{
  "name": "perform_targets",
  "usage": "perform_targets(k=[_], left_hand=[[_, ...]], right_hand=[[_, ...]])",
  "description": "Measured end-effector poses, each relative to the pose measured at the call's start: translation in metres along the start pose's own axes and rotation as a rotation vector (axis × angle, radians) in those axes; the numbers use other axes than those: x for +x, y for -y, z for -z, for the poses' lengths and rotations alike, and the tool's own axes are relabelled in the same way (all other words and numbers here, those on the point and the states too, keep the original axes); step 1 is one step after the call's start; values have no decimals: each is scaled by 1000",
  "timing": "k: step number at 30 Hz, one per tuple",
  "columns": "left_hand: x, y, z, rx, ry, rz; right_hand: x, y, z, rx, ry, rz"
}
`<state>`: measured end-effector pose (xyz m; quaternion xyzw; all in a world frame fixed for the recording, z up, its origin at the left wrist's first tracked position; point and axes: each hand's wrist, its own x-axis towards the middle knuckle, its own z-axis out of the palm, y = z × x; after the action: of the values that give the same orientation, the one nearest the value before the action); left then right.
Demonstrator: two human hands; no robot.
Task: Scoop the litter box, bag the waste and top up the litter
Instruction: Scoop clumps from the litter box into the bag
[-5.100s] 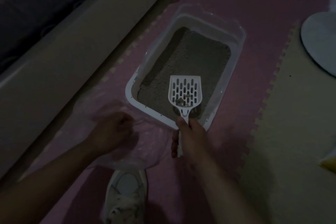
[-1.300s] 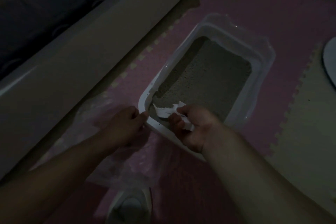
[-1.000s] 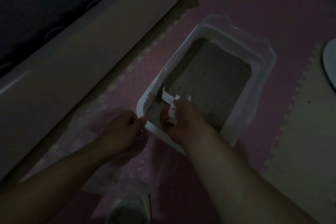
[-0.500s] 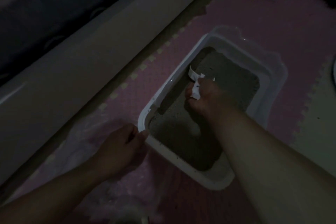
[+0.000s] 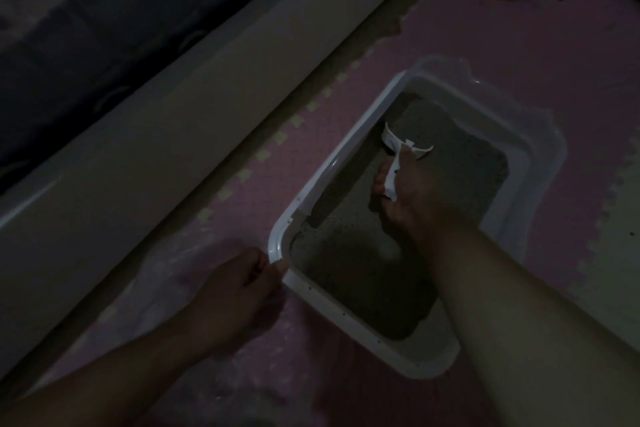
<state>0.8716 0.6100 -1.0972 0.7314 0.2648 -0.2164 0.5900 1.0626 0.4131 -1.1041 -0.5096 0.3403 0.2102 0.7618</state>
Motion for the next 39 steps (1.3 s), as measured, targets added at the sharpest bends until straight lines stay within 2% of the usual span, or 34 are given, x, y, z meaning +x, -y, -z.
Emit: perform_targets(k=[3, 10, 14, 19, 26, 33, 39], left_hand=[[-2, -5, -5, -64, -13, 26], [-3, -8, 1, 59, -16, -1], [-5, -11, -1, 26, -11, 55], [-12, -14, -4, 38, -36, 36], [-20, -14, -12, 52, -78, 48], [-25, -15, -17, 20, -46, 81], [-28, -12, -17, 85, -45, 73]], right_hand=[[-13, -10, 10, -16, 9, -7], [-72, -36, 40, -101, -18, 75], [-112, -46, 49, -173, -29, 92], [-144, -57, 59, -167, -9, 106], [-166, -72, 79, -213, -26, 173], [-179, -79, 100, -249, -30, 175], [-185, -79, 105, -251, -52, 163]])
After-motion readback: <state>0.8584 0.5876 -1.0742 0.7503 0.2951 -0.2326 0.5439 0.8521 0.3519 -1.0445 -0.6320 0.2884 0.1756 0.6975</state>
